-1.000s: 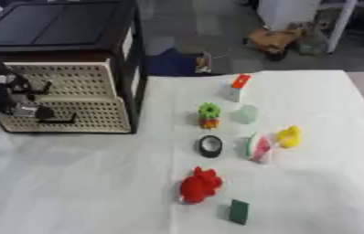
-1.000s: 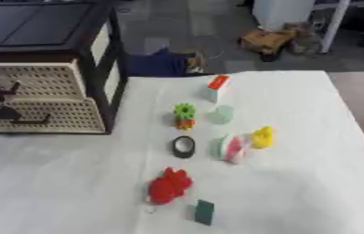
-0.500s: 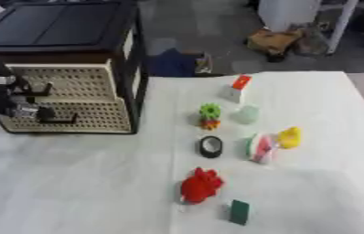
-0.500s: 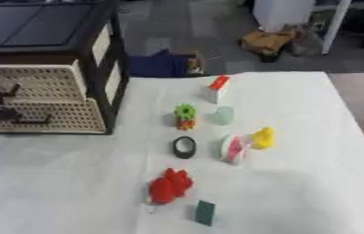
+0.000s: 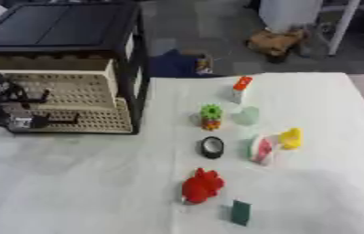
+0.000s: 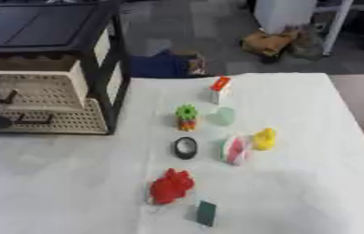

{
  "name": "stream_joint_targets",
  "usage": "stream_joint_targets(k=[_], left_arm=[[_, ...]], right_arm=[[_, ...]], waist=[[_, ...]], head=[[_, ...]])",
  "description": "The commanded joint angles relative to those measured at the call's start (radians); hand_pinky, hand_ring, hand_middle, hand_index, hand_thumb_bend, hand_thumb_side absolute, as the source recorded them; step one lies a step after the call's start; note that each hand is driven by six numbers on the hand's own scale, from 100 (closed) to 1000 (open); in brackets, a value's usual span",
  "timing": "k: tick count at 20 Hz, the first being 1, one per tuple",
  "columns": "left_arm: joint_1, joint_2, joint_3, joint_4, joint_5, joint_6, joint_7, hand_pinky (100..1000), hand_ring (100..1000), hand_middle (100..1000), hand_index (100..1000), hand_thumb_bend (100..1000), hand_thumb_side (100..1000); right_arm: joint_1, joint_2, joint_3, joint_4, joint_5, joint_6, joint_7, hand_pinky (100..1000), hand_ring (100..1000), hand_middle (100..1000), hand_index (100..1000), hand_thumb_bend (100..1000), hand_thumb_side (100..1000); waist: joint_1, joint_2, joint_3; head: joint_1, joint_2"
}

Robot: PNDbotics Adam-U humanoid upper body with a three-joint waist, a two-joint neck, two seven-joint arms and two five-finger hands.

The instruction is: Pick up objects from table and place into drawer.

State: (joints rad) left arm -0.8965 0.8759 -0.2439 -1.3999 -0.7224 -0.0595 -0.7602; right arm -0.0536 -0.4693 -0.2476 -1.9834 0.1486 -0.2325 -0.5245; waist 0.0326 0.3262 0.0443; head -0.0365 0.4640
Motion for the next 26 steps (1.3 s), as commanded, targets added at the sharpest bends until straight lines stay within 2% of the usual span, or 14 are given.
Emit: stream_joint_targets(k=[1, 7, 17, 26], left_arm=[[0.007, 0.065, 0.008, -0.049, 0.026, 0.023, 0.014, 100, 100, 100, 761, 577, 1000], [0.072, 0.114, 0.002, -0.144, 0.058, 0.055, 0.028, 100, 100, 100, 755, 585, 1000], [0.162, 0.172, 0.001, -0.281, 0.098, 0.121, 0.055, 100, 100, 100, 751, 565, 1000], [0.244, 0.214, 0.010, -0.399, 0.118, 0.166, 0.078, 100, 100, 100, 752, 558, 1000]], right_arm=[[-0.009, -0.017, -0.013, -0.017, -0.002, 0.001, -0.003, 683, 639, 617, 842, 100, 1000], [-0.010, -0.017, -0.015, -0.017, -0.005, 0.000, -0.006, 684, 640, 618, 842, 100, 1000], [-0.011, -0.017, -0.018, -0.017, -0.010, -0.001, -0.008, 684, 641, 619, 842, 100, 1000], [-0.013, -0.015, -0.021, -0.017, -0.013, -0.002, -0.011, 684, 642, 619, 842, 100, 1000]], waist=[[-0.003, -0.024, 0.004], [-0.005, -0.026, 0.005], [-0.011, -0.032, 0.010], [-0.017, -0.034, 0.015]], head=[[-0.010, -0.003], [-0.024, 0.005], [-0.023, 0.016], [0.018, 0.011]])
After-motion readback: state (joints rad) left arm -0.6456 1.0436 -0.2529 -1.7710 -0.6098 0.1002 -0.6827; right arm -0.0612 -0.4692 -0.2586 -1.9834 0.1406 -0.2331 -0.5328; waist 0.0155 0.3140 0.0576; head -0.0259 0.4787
